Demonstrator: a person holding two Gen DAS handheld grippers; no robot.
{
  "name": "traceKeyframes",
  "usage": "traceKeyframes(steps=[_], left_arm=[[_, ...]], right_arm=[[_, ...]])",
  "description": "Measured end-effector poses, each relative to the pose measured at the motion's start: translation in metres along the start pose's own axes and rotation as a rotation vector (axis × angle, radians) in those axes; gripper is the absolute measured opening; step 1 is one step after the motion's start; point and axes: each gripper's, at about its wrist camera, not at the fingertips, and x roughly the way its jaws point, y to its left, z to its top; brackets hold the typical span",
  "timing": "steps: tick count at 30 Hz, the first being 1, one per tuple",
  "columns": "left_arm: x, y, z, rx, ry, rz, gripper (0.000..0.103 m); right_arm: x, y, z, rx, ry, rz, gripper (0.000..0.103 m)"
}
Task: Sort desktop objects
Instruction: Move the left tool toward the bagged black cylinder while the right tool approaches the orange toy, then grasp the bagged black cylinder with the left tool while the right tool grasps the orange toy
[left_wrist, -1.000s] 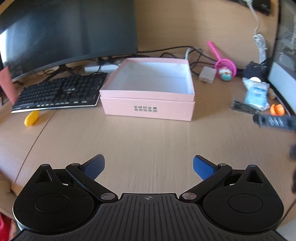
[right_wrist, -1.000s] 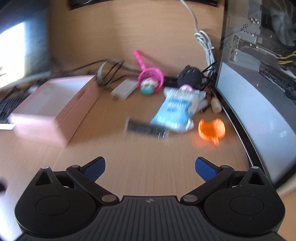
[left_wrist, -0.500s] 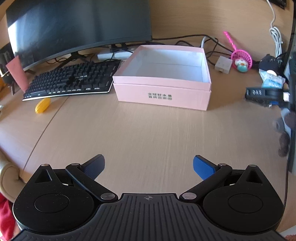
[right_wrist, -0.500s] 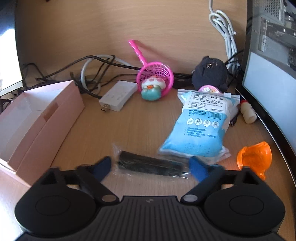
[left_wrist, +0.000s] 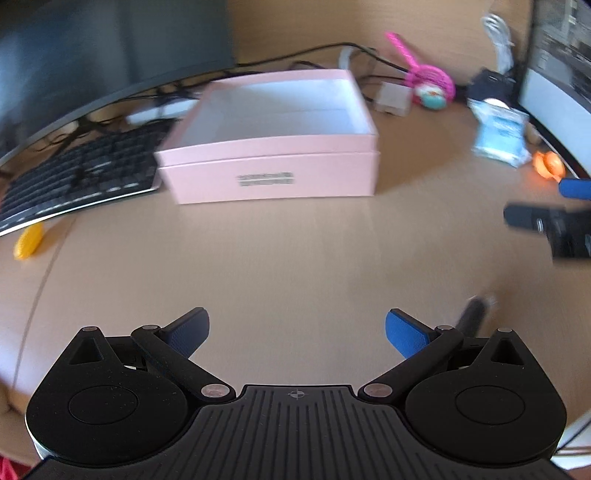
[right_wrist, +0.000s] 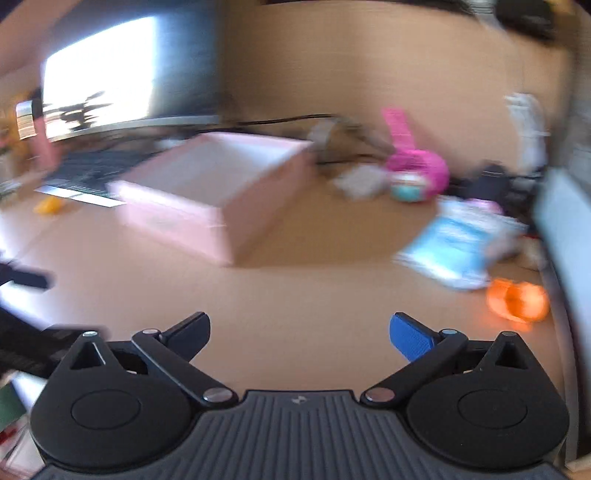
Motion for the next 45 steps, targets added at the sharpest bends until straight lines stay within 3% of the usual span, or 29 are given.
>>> traceKeyframes(steps=[4,7,8,10,12,14,17,19,24,27,28,29,31,33,35,37,39,42,45], left_arm=[[-0.001,-0.022,-0.001,0.108,-0.012,-0.114,0.103],[-0.003,-0.04,-0.004,0.193,-0.014,-0.163,0.103],[-0.003,-0.045,-0.005,0.219,-0.012,-0.167,0.103],[-0.005,-0.052,-0.009,0.259,-0.005,-0.168,0.103],[-0.004,-0.055,-0.012,0.28,0.01,-0.157,0.103],[-0.001,-0.052,-0.015,0.269,0.036,-0.134,0.103],[0.002,-0.045,-0.016,0.241,0.059,-0.103,0.103],[0.002,-0.041,-0.016,0.237,0.057,-0.066,0.103],[0.007,-0.033,-0.011,0.251,0.036,0.005,0.103],[0.013,-0.028,-0.003,0.275,0.005,0.076,0.103],[0.014,-0.026,0.0,0.272,-0.004,0.097,0.103],[0.016,-0.023,0.003,0.261,-0.01,0.111,0.103],[0.017,-0.015,0.009,0.224,-0.02,0.122,0.103],[0.015,-0.009,0.012,0.187,-0.027,0.103,0.103],[0.01,-0.005,0.011,0.153,-0.03,0.004,0.103],[0.003,-0.002,0.009,0.119,-0.012,-0.168,0.103],[-0.002,-0.01,0.004,0.136,0.001,-0.263,0.103],[-0.002,-0.033,-0.002,0.223,-0.006,-0.242,0.103],[0.004,-0.046,-0.003,0.249,-0.001,-0.204,0.103]], right_arm=[[0.002,-0.038,-0.012,0.095,-0.011,-0.252,0.103],[0.01,-0.045,-0.018,-0.035,-0.05,-0.459,0.101],[0.015,-0.048,-0.018,-0.074,-0.056,-0.485,0.09],[0.031,-0.056,-0.011,-0.093,-0.036,-0.508,0.077],[0.045,-0.066,-0.004,-0.067,-0.029,-0.528,0.076],[0.055,-0.073,0.002,-0.042,-0.021,-0.525,0.065],[0.07,-0.086,0.006,0.009,0.019,-0.443,0.042],[0.075,-0.092,0.006,0.074,0.044,-0.358,0.04],[0.061,-0.09,0.003,0.263,0.085,0.007,0.042],[0.039,-0.058,-0.002,0.21,0.09,0.146,0.063],[0.029,-0.046,-0.005,0.175,0.082,0.166,0.079],[0.021,-0.038,-0.005,0.154,0.073,0.17,0.091],[0.004,-0.025,-0.01,0.116,0.045,0.147,0.103],[-0.012,-0.02,-0.017,0.089,0.017,0.083,0.103],[-0.02,-0.021,-0.025,0.071,0.012,0.022,0.103],[-0.019,-0.026,-0.036,0.074,0.028,-0.044,0.103],[-0.015,-0.034,-0.043,0.093,0.054,-0.099,0.103],[-0.015,-0.045,-0.05,0.153,0.072,-0.117,0.103],[-0.015,-0.048,-0.057,0.177,0.084,-0.122,0.103]])
